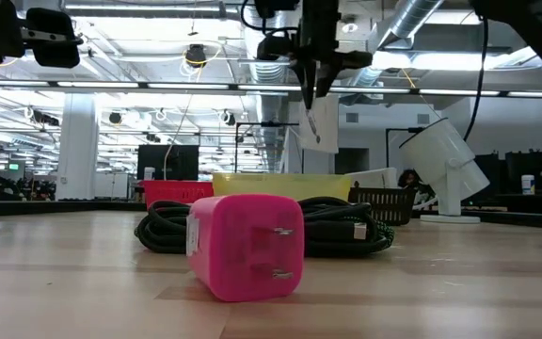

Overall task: Pick and place items into bin
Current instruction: Put the green box into the black bin

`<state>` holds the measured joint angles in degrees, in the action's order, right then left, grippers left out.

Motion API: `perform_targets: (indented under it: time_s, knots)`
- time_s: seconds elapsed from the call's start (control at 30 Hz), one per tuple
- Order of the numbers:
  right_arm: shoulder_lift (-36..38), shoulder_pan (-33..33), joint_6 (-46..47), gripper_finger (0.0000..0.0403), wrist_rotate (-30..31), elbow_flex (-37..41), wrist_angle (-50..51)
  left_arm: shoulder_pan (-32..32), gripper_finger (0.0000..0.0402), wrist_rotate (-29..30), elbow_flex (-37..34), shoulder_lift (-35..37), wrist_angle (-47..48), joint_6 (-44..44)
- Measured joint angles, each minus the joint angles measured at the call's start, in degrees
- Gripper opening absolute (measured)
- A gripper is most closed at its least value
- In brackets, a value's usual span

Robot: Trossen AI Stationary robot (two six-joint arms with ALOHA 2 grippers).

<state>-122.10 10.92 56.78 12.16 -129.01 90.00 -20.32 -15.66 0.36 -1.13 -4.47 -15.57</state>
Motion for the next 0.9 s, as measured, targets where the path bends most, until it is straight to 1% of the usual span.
perform_targets:
  time_s: [0.2, 0.43, 0.67, 0.83, 0.9]
  knots:
    - [0.19, 2.56, -1.61, 0.0053, 1.23, 0.0, 0.02, -0.01, 0.0, 0.01, 0.02, 0.0, 0.0, 0.15]
    - [3.18, 5.07, -3.1, 0.0053, 1.25, -0.02, 0.0, -0.02, 0.0, 0.01, 0.01, 0.0, -0.01, 0.24]
    - [9.36, 3.99, -4.79, 0.0047, 0.96, 0.02, 0.01, 0.0, 0.0, 0.0, 0.01, 0.0, 0.0, 0.16]
    - [15.66, 2.34, -5.73, 0.0034, 3.92, 0.26, -0.08, -0.02, 0.0, 0.0, 0.01, 0.0, 0.0, -0.13]
    - [18.25, 1.41, -5.84, 0.0035, 5.25, 2.31, -0.06, -0.02, 0.0, 0.01, 0.0, 0.0, 0.0, -0.02]
